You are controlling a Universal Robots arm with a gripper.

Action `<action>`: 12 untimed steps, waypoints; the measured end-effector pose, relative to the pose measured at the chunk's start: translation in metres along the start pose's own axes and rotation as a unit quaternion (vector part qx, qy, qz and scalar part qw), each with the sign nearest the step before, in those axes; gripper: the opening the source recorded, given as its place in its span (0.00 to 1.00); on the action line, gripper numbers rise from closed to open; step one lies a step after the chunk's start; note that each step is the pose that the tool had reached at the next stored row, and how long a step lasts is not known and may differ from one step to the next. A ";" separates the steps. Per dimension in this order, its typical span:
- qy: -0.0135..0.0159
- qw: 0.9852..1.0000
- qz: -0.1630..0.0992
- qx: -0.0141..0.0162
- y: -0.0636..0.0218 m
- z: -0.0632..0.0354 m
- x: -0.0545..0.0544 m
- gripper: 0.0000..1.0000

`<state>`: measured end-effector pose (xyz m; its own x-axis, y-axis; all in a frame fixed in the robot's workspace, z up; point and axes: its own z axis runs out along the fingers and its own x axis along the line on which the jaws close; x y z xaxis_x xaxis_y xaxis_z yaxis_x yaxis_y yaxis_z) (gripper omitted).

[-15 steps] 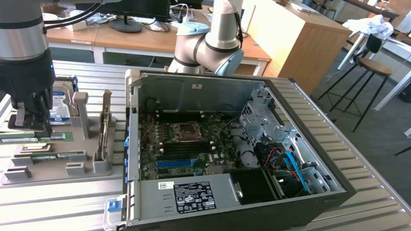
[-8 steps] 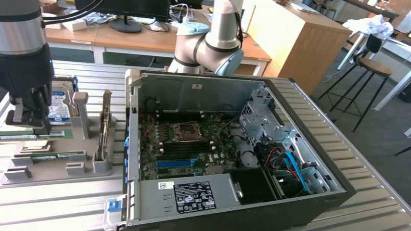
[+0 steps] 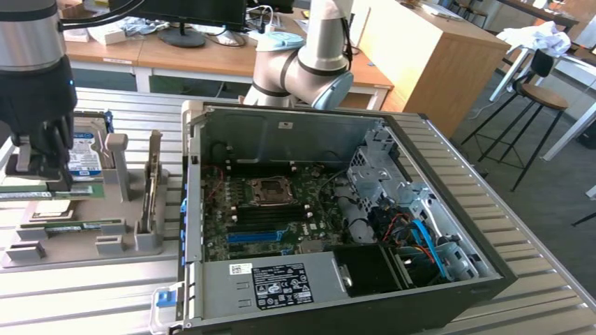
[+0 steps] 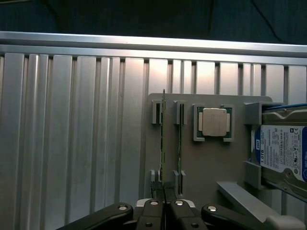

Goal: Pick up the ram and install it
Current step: 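Pick up the ram and move it above insertion slot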

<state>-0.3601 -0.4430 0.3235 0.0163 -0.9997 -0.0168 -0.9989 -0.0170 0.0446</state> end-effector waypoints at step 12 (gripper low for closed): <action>0.001 1.000 0.000 0.000 0.0006 -0.0109 0.000 0.11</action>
<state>-0.3601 -0.4430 0.3345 0.0162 -0.9998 -0.0147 -0.9989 -0.0168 0.0446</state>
